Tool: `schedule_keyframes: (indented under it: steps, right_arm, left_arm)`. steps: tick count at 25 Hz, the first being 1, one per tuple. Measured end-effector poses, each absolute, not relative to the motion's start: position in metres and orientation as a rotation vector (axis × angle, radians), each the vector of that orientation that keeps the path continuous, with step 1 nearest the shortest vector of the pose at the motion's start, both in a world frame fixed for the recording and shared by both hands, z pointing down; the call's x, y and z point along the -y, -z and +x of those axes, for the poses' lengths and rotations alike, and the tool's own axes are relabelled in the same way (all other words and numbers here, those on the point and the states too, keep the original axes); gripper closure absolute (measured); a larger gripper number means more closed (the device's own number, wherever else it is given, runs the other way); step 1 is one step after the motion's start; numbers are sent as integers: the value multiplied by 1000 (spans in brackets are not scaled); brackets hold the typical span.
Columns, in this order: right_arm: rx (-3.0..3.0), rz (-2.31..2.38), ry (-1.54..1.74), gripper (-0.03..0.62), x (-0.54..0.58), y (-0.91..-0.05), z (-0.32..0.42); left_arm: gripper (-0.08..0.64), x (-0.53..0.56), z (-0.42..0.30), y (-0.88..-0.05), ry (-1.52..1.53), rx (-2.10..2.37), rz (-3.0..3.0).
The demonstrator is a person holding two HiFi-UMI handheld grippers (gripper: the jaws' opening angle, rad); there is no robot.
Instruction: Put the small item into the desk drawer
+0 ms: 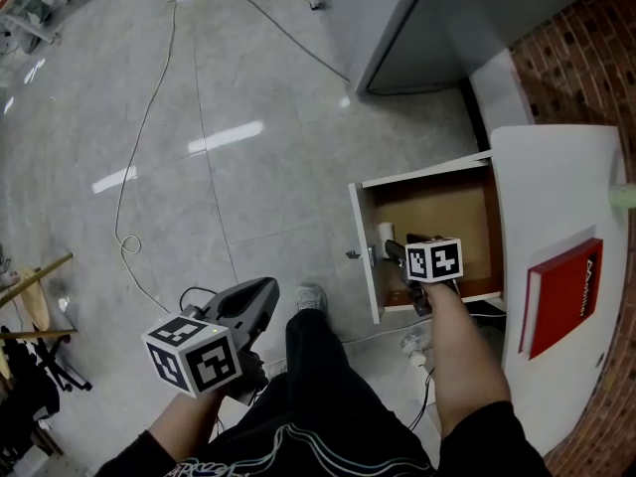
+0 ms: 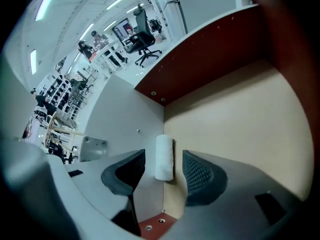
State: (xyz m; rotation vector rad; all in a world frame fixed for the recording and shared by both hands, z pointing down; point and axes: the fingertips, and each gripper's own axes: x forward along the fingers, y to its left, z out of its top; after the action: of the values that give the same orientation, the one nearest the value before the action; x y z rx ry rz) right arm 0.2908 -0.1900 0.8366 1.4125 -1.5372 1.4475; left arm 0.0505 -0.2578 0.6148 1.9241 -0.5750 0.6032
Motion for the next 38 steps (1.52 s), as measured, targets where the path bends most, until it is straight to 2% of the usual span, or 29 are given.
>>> schedule_keyframes:
  steps: [7,14,19,26,28,38]
  right_arm:
    - [1671,1548,-1359,372,184,-742,274]
    - [2028,1721,-1201,374,173,-577,234]
    - [2298,1802,-1176,421,139,-462,194]
    - [2672,1696,-920,463,71,-328,117]
    - [2749,1684,-875,508,53,-300,99]
    - [2869,1671,-568,532,-13,-196,51]
  left_arm:
    - [538,239,53,-566,-555,529,2001]
    - [538,201,55,-505,-534,452,2128]
    - [538,161,49,-442,-485,371,2228]
    - [538,106,21,-347,-406,283,2365]
    - [538,92,13,-319,-374,267,2409]
    - [538,20,-1,-204,-245,124,2651]
